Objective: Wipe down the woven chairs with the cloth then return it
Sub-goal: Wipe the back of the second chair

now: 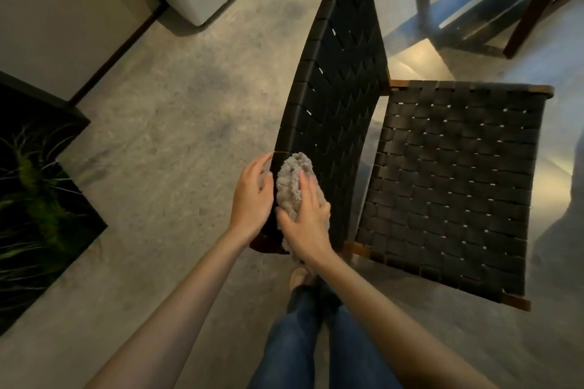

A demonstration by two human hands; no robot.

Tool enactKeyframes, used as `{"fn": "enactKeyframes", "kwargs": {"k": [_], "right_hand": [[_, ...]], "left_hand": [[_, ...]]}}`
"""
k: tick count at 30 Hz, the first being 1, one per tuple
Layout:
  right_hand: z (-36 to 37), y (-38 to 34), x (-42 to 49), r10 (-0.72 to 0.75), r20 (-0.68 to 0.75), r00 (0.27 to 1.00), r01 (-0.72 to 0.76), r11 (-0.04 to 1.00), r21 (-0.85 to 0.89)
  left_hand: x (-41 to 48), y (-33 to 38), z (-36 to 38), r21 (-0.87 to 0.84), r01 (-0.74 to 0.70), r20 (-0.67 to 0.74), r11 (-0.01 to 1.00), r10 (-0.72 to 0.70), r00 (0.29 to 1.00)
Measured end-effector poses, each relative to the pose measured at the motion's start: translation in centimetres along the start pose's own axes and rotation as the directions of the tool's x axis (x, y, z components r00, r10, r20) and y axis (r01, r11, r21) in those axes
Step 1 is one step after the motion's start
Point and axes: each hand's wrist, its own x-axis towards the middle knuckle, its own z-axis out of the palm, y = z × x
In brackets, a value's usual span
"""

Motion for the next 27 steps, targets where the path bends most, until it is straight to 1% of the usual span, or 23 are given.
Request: {"fn": "enactKeyframes", "kwargs": {"k": [2, 4, 7, 9, 11, 14, 17, 19, 21, 23, 25, 27], "right_hand": [[2.1, 0.6, 0.2, 0.042, -0.044, 0.998, -0.042, 0.999, -0.007], [3.4, 1.4, 0.4, 0.094, -0.109, 0.990, -0.089, 0.994, 0.056], [5.0, 2.8, 1.0, 0.045, -0.230, 0.972, -0.010, 0.988, 0.152], [5.6, 4.1, 1.8, 0.004, -0.310, 0.951, 0.060, 0.979, 0.197], [5.8, 6.0, 2.8, 0.015, -0.360, 0.933, 0.094, 0.954, 0.283], [5.5, 9.9, 4.1, 0.084, -0.380, 0.921, 0.055, 0.938, 0.342], [5.3, 13.7, 5.3, 0.207, -0.358, 0.910, -0.046, 0.912, 0.409], [5.1, 15.0, 6.1, 0.313, -0.332, 0.890, -0.129, 0.870, 0.475], [4.9, 14.7, 6.5, 0.373, -0.328, 0.868, -0.161, 0.836, 0.525], [4.8, 13.4, 6.4, 0.334, -0.360, 0.871, -0.110, 0.847, 0.519], [4.9, 11.7, 5.8, 0.242, -0.386, 0.890, -0.016, 0.863, 0.504], [5.1, 9.8, 5.1, 0.142, -0.375, 0.916, 0.061, 0.875, 0.480]], "left_hand": [[0.6, -1.1, 0.3, 0.038, -0.070, 0.054, 0.997, 0.068, 0.996], [0.8, -2.2, 0.5, 0.074, -0.132, 0.101, 0.988, 0.124, 0.987], [0.9, -3.2, 1.0, 0.118, -0.213, 0.144, 0.970, 0.196, 0.970], [0.9, -3.4, 1.5, 0.187, -0.292, 0.145, 0.938, 0.267, 0.953], [1.3, -3.3, 1.9, 0.253, -0.357, 0.130, 0.899, 0.334, 0.934], [1.9, -2.6, 2.9, 0.324, -0.408, 0.135, 0.853, 0.385, 0.913], [2.4, -2.2, 4.2, 0.467, -0.430, 0.154, 0.773, 0.408, 0.900], [2.5, -2.2, 4.6, 0.545, -0.418, 0.145, 0.726, 0.410, 0.901], [2.5, -2.1, 4.6, 0.573, -0.426, 0.153, 0.700, 0.420, 0.895], [2.3, -2.0, 4.6, 0.580, -0.433, 0.155, 0.690, 0.429, 0.890], [2.3, -1.8, 4.6, 0.574, -0.432, 0.149, 0.696, 0.430, 0.891], [2.3, -1.7, 4.6, 0.587, -0.432, 0.146, 0.685, 0.435, 0.888]]}}
